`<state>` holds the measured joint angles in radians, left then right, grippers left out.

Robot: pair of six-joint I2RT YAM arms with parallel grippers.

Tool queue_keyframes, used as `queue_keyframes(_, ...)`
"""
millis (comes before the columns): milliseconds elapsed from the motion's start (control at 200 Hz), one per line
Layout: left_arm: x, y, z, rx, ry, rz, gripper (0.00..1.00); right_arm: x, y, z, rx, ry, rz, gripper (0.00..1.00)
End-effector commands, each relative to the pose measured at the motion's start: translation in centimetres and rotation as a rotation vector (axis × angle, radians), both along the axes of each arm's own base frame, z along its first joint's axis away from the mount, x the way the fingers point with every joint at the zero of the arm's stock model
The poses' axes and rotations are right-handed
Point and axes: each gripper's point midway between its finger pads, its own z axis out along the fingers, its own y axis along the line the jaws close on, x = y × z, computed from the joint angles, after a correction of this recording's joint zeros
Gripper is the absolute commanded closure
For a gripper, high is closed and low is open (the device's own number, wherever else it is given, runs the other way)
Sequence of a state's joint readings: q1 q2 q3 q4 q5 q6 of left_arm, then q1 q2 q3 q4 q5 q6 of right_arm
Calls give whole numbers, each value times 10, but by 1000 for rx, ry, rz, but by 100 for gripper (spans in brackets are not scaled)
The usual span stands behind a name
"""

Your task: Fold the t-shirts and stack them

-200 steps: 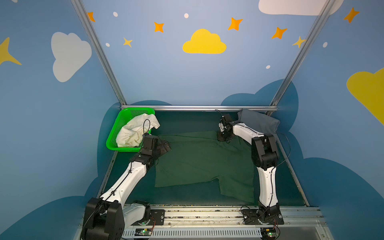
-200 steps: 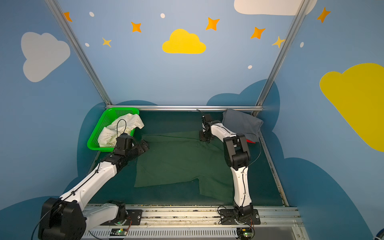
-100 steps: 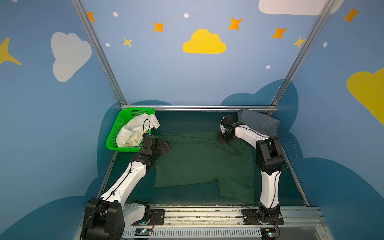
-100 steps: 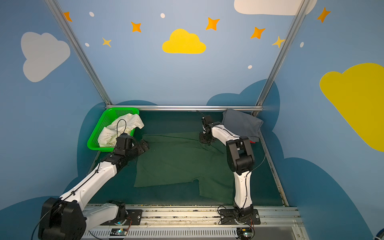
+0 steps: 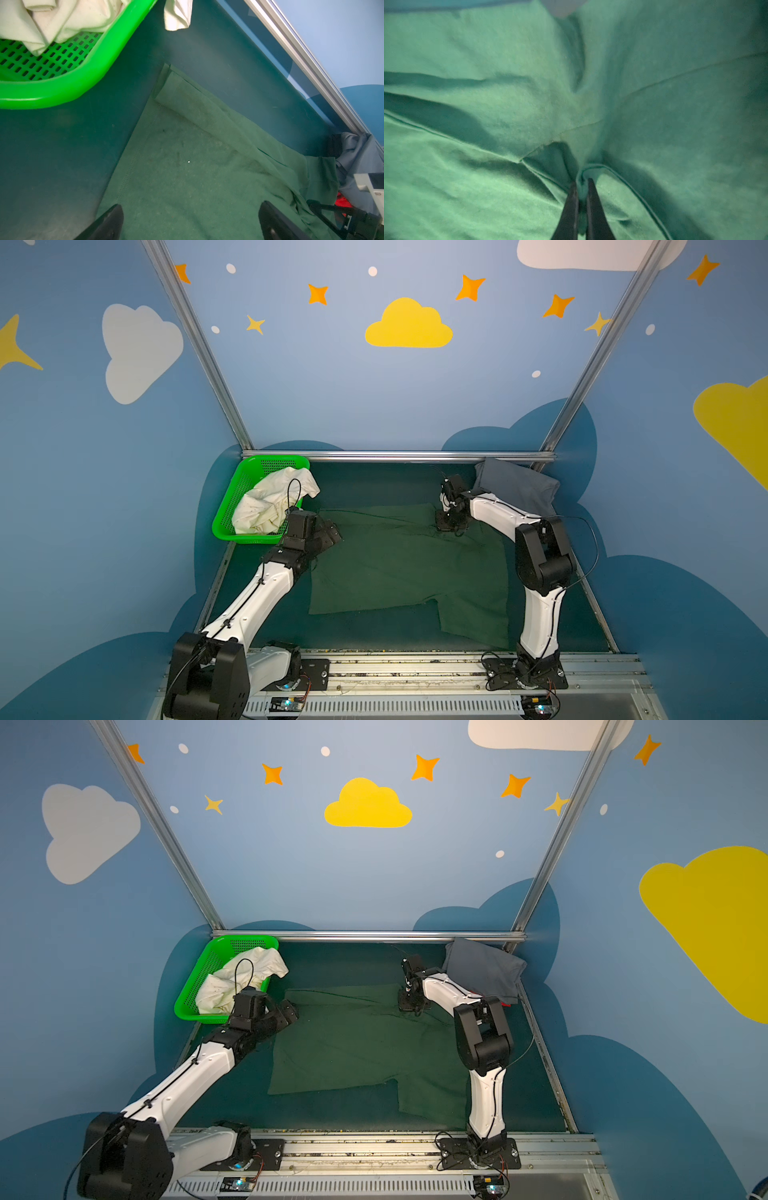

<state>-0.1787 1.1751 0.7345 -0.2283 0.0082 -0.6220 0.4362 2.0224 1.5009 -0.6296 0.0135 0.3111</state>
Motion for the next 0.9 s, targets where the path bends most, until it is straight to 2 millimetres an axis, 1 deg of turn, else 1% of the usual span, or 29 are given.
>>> queue_keyframes(0,-3,7,1,19,-3,19,0,-16,-7,12,-30,-3,-22,99)
queue_keyframes(180,-2,6,-3,15,-1,21,0,-35,-10,14,-65,-10,-55,99)
queue_keyframes(215,-2,7,-5,15,2,24,0,-38,-11,15,-74,-14,-59,93)
queue_keyframes(265,-2,6,-6,14,3,22,0,-40,-14,16,-94,-22,-69,77)
queue_keyframes(340,-1,7,-8,18,6,23,0,-41,-19,18,-116,-33,-82,70)
queue_keyframes(385,1,7,-9,20,5,27,0,-42,-18,21,-109,-32,-79,60)
queue_keyframes(435,3,8,-9,25,5,32,0,-43,-14,22,-95,-24,-70,53)
queue_keyframes(510,7,10,-10,32,8,44,0,-48,-9,22,-65,0,-53,53)
queue_keyframes(566,11,10,-10,36,7,46,0,-53,-9,21,-62,16,-47,54)
queue_keyframes(621,15,10,-10,38,8,51,0,-59,-10,18,-60,30,-40,58)
queue_keyframes(736,24,8,-9,29,4,51,0,-79,-8,10,-39,73,1,64)
queue_keyframes(826,31,5,-10,23,4,46,0,-96,-7,7,-21,110,23,64)
queue_keyframes(896,37,3,-10,19,7,40,0,-109,-5,10,-5,128,27,63)
